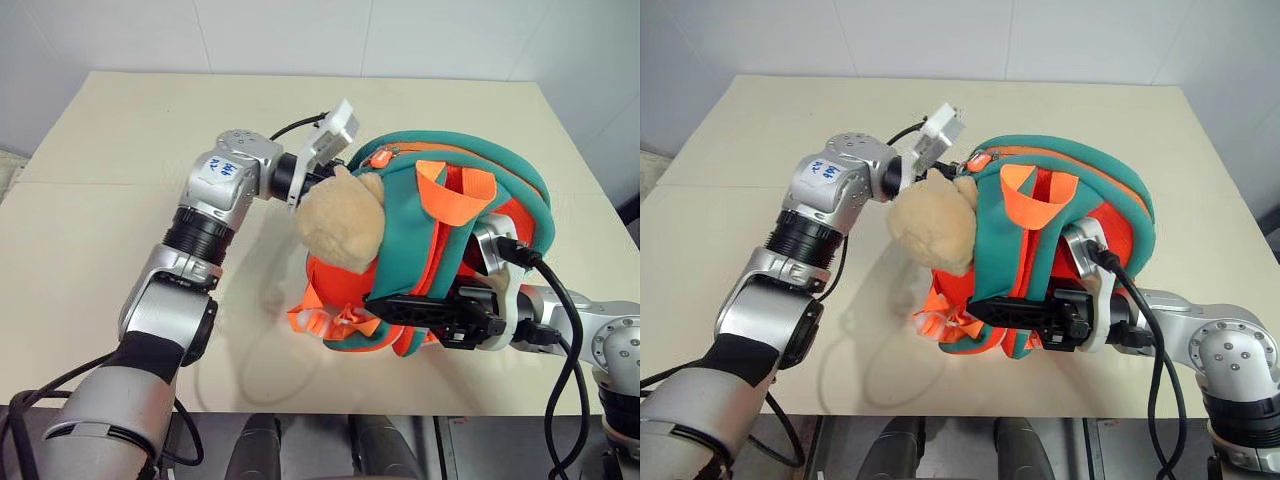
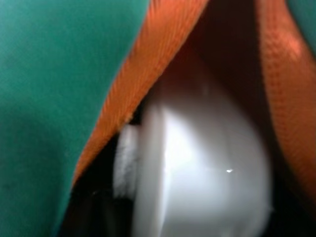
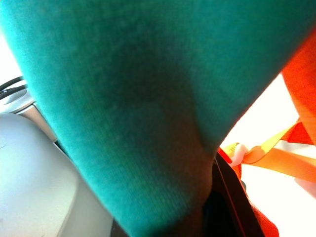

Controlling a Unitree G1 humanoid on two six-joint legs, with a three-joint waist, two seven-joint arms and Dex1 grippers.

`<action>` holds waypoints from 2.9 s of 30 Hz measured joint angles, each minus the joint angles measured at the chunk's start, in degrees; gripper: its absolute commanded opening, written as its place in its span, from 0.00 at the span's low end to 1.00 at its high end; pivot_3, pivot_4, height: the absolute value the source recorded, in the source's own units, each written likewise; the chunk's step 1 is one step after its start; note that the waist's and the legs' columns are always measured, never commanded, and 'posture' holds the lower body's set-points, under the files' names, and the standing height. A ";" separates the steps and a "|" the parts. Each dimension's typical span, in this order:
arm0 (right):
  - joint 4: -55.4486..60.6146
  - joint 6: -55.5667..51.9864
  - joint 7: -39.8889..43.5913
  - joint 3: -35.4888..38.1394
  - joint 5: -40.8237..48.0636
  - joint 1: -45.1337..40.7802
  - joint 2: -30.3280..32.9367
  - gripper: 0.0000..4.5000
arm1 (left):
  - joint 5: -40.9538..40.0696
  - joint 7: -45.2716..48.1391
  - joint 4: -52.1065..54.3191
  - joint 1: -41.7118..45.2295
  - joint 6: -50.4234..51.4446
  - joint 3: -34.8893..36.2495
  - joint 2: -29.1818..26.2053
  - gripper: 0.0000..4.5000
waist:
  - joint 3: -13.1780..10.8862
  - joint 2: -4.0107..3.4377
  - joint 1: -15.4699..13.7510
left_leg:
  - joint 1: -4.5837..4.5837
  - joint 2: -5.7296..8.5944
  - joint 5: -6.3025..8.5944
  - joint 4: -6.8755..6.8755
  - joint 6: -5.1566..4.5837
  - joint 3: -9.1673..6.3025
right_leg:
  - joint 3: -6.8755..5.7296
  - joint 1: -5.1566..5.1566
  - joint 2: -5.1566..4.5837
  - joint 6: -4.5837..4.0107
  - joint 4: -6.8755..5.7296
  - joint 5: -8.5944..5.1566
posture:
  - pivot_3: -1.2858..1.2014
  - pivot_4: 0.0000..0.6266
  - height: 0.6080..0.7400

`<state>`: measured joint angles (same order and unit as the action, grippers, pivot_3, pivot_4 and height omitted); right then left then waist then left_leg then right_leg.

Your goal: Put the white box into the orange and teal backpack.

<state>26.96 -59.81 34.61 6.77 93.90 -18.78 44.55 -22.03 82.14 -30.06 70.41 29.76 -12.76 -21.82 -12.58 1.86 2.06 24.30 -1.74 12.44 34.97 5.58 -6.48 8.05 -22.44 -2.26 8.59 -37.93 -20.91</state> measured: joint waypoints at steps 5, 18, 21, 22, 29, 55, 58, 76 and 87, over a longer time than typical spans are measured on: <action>-0.08 0.03 0.02 -0.03 -0.49 -0.38 -0.03 0.03 | -0.65 1.86 0.75 -1.34 -0.80 3.99 -6.90 1.00 | 0.00 0.00 0.27 | 0.00 0.00 0.00 -0.01 0.00 -0.01 | 0.00 0.00 0.00 0.00 0.00 0.00 | 0.52 0.24 1.00; -0.88 -0.01 0.14 -0.16 -1.90 -1.11 -0.33 0.03 | -11.84 3.84 15.08 -7.13 13.85 12.16 -18.10 1.00 | 0.00 -0.01 -0.34 | 0.00 -0.01 -0.01 0.07 0.01 -0.07 | -0.03 0.07 -0.01 -0.01 -0.02 0.00 | 0.52 0.24 1.00; -1.46 -0.03 0.20 -0.17 -2.13 -1.23 -0.39 0.03 | -16.00 3.71 21.33 -8.55 18.04 12.98 -18.53 1.00 | 0.00 -0.01 -0.30 | -0.02 -0.01 -0.01 0.06 0.01 -0.07 | -0.03 0.08 -0.01 -0.01 -0.02 0.00 | 0.52 0.24 1.00; -1.55 -0.02 0.22 -0.17 -2.25 -1.23 -0.43 0.03 | -16.61 3.51 22.18 -8.79 18.62 13.07 -18.33 1.00 | 0.00 -0.01 -0.31 | -0.03 -0.01 -0.01 0.07 0.01 -0.07 | -0.03 0.08 -0.01 -0.01 -0.04 0.00 | 0.52 0.24 1.00; -1.79 -0.03 0.68 -0.17 -3.10 -1.46 -0.99 0.03 | -18.83 0.34 27.29 -10.54 19.63 12.11 -14.62 1.00 | 0.00 -0.01 -0.34 | -0.04 -0.01 -0.01 0.10 0.02 -0.07 | -0.03 0.10 0.00 0.00 -0.03 0.01 | 0.52 0.24 1.00; -1.88 0.11 0.72 -0.14 -4.48 -2.15 -2.76 0.03 | -10.84 3.84 13.74 -3.78 8.78 10.51 -24.71 0.03 | 0.00 -0.01 0.75 | -0.06 -0.01 -0.01 -0.05 0.01 -0.06 | -0.03 0.06 0.02 -0.03 0.02 0.00 | 0.52 0.24 1.00; -1.80 0.12 0.65 -0.13 -4.47 -2.04 -2.78 0.03 | -8.37 3.91 10.19 -4.38 8.25 8.93 -28.25 0.03 | 0.00 -0.02 1.04 | -0.07 -0.02 -0.01 -0.06 0.01 -0.06 | -0.02 0.06 0.01 -0.04 0.01 -0.01 | 0.52 0.24 1.00; -1.16 2.25 -4.16 -0.12 -3.61 -0.71 -5.46 0.03 | -2.72 3.89 6.32 -20.59 5.09 0.56 -19.57 0.03 | 0.01 -0.01 0.52 | -0.06 -0.01 -0.02 -0.02 0.00 -0.07 | -0.02 0.09 -0.03 -0.04 -0.02 -0.01 | 0.52 0.24 1.00; 0.02 16.52 0.23 0.55 -30.12 -2.96 -4.32 0.56 | -8.47 0.13 23.48 -25.28 8.60 11.76 -22.02 0.40 | 0.01 -0.01 -0.27 | -0.09 0.00 -0.02 0.01 0.01 -0.05 | -0.03 0.08 -0.02 -0.03 -0.02 0.00 | 0.52 0.24 1.00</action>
<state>26.98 -43.29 34.84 7.32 63.78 -21.74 40.23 -30.50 82.26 -6.59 45.13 38.37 -1.00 -43.84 -12.58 1.84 1.79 24.21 -1.74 12.42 34.98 5.59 -6.54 8.02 -22.36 -2.29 8.55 -37.95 -20.92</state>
